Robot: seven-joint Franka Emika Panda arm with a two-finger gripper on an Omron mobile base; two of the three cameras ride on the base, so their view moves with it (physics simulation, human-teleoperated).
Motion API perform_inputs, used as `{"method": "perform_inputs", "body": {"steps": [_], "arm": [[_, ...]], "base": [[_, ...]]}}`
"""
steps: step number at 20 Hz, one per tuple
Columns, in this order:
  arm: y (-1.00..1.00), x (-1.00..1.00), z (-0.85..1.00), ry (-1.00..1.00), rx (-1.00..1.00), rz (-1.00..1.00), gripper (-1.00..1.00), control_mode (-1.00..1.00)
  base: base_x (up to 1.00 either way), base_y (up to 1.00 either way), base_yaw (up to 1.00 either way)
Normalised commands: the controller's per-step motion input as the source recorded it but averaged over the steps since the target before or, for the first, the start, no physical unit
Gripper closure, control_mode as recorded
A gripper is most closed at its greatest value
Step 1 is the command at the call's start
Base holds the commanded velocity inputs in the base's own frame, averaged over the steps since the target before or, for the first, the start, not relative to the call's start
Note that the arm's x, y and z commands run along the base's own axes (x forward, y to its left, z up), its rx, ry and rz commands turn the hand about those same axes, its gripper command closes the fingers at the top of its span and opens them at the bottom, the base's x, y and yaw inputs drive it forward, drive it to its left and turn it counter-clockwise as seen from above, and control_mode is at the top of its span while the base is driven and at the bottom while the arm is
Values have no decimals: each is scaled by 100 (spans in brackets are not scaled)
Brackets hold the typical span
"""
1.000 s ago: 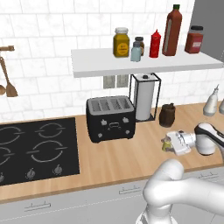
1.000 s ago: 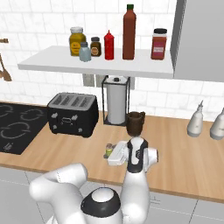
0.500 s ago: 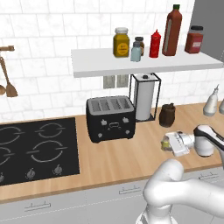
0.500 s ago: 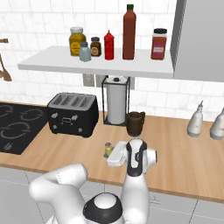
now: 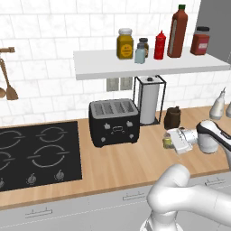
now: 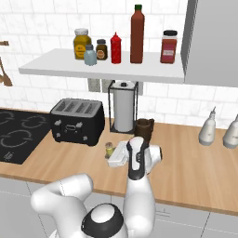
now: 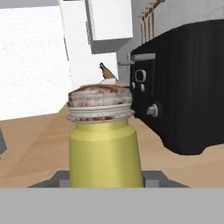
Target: Put the shaker and condiment bottle from the counter next to their counterparts in the cabinet.
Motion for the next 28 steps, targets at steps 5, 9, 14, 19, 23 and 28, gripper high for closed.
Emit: {"method": "perform_inputs", "body": {"steps": [5, 9, 14, 19, 23, 28], "arm": [[0, 0, 69, 0, 0, 0, 100, -100], [0, -1, 62, 0, 5, -1, 100, -100], [0, -7, 64, 0, 14, -1, 100, -100], [0, -16, 60, 0, 13, -2, 100, -100], [31, -43, 32, -1, 4, -8, 100, -100], [50, -64, 14, -9, 0, -17, 100, -100]], "base": [[0, 0, 0], [0, 0, 0], [0, 0, 0], [0, 0, 0], [0, 0, 0], [0, 0, 0]]}}
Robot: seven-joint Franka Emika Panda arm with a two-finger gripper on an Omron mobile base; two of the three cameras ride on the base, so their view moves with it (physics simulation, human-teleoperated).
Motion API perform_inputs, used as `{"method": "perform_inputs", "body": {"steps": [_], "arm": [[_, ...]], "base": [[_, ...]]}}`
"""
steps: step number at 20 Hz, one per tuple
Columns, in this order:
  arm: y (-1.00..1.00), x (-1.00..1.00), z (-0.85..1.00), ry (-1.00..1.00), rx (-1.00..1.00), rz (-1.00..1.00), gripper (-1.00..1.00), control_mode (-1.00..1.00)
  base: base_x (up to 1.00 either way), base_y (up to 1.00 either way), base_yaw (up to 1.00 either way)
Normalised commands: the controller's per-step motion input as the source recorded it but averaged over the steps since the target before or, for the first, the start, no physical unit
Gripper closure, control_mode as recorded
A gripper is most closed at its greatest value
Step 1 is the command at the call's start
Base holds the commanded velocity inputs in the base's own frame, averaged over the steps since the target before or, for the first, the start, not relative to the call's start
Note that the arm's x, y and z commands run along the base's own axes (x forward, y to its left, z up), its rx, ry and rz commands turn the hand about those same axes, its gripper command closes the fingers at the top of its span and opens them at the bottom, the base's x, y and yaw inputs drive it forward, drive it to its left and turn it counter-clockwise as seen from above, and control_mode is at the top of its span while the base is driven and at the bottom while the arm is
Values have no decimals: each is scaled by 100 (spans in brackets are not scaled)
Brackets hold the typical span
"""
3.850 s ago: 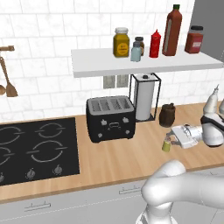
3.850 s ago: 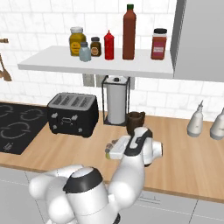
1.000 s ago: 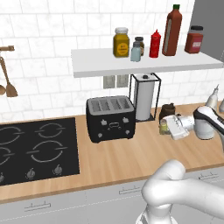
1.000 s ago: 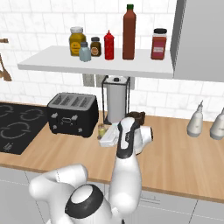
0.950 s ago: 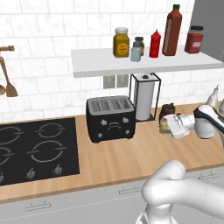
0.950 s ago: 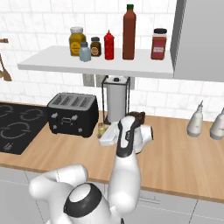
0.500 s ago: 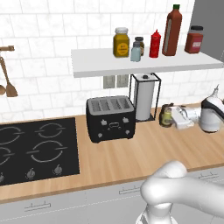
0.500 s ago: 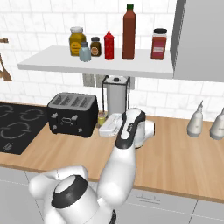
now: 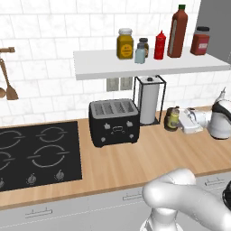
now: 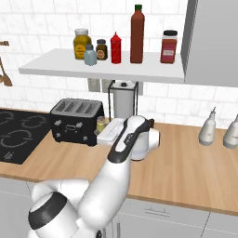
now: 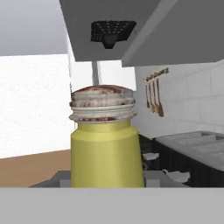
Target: Put the shaker and condiment bottle from the counter next to their counterparts in the cabinet.
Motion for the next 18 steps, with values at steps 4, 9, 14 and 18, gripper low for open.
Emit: {"method": "perform_inputs", "body": {"steps": [4, 9, 14, 18], "arm": [[53, -74, 19, -14, 0, -21, 100, -100], [57, -61, 17, -13, 0, -23, 100, -100], [54, -33, 7, -3, 4, -27, 100, -100], [40, -10, 6, 0, 4, -12, 100, -100]], "base": [[0, 0, 0], [0, 0, 0], [0, 0, 0], [0, 0, 0]]}}
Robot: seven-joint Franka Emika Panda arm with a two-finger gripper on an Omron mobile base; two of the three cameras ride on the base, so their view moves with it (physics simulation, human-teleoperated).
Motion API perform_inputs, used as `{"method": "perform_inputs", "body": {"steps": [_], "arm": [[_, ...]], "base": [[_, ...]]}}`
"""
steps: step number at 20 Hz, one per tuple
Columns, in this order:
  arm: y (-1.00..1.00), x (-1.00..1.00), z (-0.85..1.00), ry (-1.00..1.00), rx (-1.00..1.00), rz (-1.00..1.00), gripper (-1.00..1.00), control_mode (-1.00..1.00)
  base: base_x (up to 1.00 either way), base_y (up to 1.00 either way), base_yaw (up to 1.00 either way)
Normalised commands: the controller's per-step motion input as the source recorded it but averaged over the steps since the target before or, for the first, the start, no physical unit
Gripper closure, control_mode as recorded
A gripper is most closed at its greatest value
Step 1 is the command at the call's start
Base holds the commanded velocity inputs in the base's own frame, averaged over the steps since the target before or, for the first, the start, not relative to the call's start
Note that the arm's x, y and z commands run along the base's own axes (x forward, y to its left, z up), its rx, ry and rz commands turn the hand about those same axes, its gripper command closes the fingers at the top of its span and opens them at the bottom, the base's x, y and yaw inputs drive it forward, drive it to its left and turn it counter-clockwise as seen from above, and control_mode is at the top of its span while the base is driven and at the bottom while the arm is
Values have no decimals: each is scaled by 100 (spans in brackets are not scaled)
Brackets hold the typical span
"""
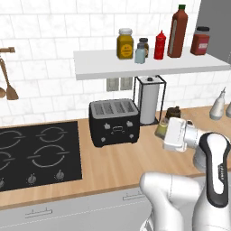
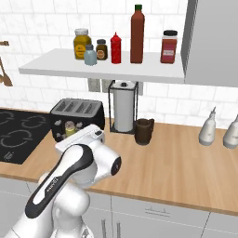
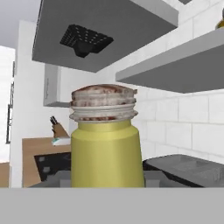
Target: Put the shaker and condiment bottle from the counter next to their counterparts in the cabinet.
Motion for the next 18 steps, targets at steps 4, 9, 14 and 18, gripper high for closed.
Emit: {"method": "perform_inputs", "body": {"steps": [4, 9, 14, 18], "arm": [[63, -2, 1, 0, 4, -20, 100, -100], [36, 0, 0, 3, 1, -11, 100, -100], [23, 5, 2, -1, 0, -4, 100, -100], [73, 13, 35, -13, -2, -38, 100, -100]], "base": [[0, 0, 0], [0, 0, 0], [0, 0, 0], [0, 0, 0]]}}
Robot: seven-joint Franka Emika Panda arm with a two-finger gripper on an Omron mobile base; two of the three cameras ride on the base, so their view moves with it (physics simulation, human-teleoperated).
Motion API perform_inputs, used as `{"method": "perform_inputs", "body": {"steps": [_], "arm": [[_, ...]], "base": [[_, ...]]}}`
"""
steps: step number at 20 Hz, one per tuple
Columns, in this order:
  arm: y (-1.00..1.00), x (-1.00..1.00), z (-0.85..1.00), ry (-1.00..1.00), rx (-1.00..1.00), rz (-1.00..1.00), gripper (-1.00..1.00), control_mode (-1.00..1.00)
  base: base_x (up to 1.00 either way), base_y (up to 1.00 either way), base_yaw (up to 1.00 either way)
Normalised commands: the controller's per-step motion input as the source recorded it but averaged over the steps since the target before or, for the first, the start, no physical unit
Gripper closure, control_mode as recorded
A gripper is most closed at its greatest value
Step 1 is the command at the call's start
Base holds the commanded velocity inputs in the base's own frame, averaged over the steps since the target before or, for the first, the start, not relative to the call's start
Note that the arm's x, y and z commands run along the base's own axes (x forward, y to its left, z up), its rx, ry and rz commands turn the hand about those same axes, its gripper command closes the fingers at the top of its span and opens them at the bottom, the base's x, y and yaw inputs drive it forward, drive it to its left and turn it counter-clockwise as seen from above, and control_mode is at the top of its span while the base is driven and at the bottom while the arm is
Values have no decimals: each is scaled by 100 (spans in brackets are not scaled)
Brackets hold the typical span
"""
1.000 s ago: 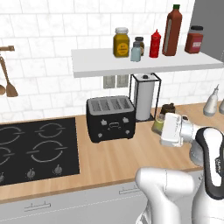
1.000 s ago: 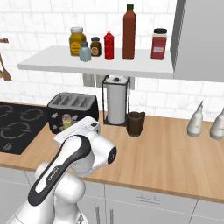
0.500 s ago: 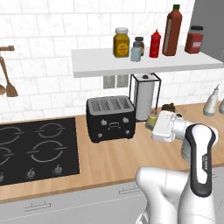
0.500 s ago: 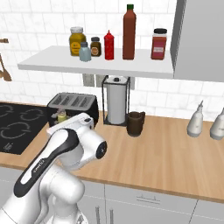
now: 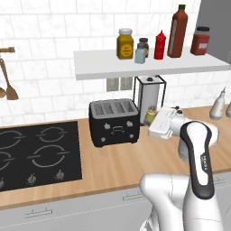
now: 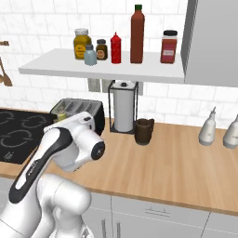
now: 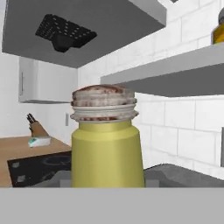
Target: Put the shaker and condiment bottle from the counter next to their counterparts in the cabinet.
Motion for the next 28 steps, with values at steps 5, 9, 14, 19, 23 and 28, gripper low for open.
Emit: {"method": "perform_inputs", "body": {"steps": [5, 9, 14, 19, 23, 28], "arm": [[76, 0, 50, -15, -6, -44, 100, -100], [75, 0, 42, -14, -8, -46, 100, -100], [74, 0, 21, -11, -6, -49, 100, -100], [31, 0, 1, -1, 0, -32, 100, -100], [0, 0, 3, 0, 4, -2, 100, -100], [-1, 0, 48, 1, 24, -14, 100, -100]], "base": [[0, 0, 0], [0, 0, 0], [0, 0, 0], [0, 0, 0], [0, 0, 0], [0, 0, 0]]}}
